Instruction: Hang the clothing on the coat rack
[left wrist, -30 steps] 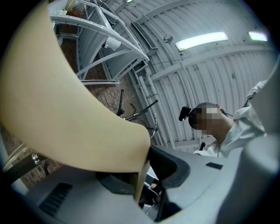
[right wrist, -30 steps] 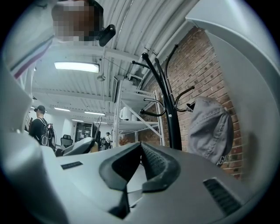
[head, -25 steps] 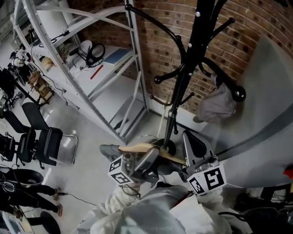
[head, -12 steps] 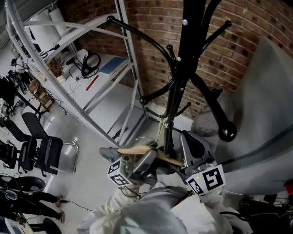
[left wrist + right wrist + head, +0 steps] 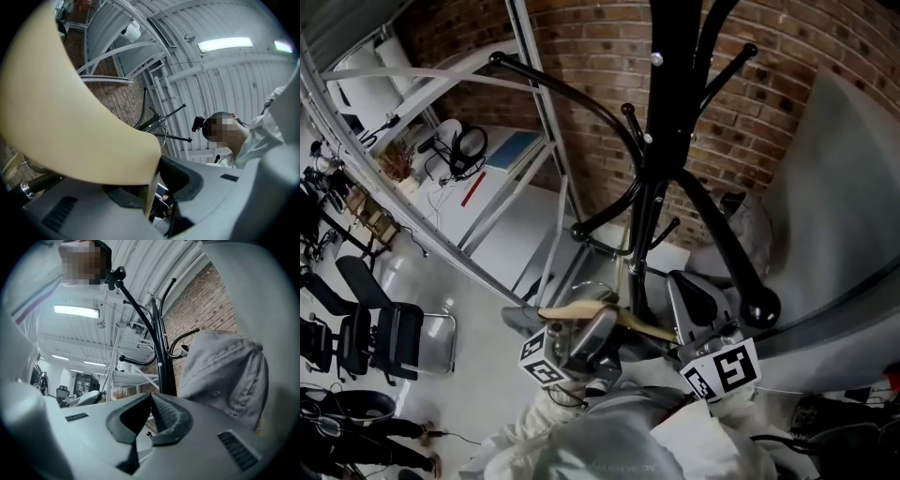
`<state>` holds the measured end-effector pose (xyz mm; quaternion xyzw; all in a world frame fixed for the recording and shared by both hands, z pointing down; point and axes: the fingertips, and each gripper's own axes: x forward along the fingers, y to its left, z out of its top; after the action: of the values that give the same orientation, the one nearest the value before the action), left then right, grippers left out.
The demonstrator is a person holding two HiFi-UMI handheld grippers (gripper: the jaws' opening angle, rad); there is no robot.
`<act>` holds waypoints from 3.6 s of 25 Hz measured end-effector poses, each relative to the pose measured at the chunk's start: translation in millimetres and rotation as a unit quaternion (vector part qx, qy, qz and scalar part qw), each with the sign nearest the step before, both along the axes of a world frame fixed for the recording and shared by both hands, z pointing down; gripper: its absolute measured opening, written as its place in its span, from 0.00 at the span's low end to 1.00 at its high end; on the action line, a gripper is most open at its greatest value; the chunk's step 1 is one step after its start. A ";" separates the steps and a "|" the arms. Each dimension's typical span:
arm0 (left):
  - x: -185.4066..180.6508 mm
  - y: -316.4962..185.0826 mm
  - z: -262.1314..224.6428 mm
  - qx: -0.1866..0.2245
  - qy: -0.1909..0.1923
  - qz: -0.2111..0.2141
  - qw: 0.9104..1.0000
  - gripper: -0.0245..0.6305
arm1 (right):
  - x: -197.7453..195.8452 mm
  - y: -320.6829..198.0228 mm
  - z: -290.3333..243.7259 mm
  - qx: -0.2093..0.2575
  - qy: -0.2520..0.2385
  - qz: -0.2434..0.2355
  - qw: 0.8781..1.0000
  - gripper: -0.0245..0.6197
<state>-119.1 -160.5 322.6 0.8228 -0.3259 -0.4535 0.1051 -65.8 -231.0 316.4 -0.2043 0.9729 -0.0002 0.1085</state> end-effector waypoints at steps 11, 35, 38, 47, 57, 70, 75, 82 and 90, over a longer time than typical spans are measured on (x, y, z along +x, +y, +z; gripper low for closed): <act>-8.4 -7.7 -1.1 0.004 0.001 0.108 0.994 0.20 | 7.2 5.1 2.4 -0.001 0.008 0.116 0.993 0.08; -27.3 37.0 -0.1 -0.007 0.008 0.221 0.975 0.20 | 17.4 98.1 4.4 -0.005 0.040 0.296 0.954 0.08; -27.9 40.0 -1.2 -0.008 0.005 0.221 0.975 0.20 | 20.8 105.6 5.7 -0.007 0.042 0.306 0.951 0.08; -28.1 34.9 -8.4 -0.011 -0.008 0.196 0.981 0.20 | 25.1 106.5 2.1 -0.006 0.043 0.302 0.952 0.08; -27.9 17.4 -22.9 -0.011 -0.013 0.172 0.985 0.20 | 24.1 81.3 -9.9 0.008 0.027 0.282 0.959 0.08; -27.1 -8.7 -48.6 0.004 -0.021 0.160 0.987 0.20 | 28.2 50.7 -24.3 0.031 0.016 0.279 0.960 0.08; -26.6 -20.8 -54.9 0.008 -0.023 0.159 0.987 0.20 | 30.3 41.1 -27.2 0.038 0.012 0.282 0.959 0.08; -23.8 -38.2 -52.7 0.004 -0.025 0.159 0.987 0.20 | 34.3 29.2 -27.7 0.041 0.010 0.287 0.957 0.08; -23.9 -56.2 -43.8 -0.011 -0.020 0.161 0.987 0.20 | 33.6 18.5 -25.0 0.036 0.014 0.288 0.957 0.08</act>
<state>-142.9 -216.7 278.8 0.8724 -0.1960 -0.4103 0.1794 -32.2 -212.4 291.4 -0.4718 0.8736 0.0688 0.0976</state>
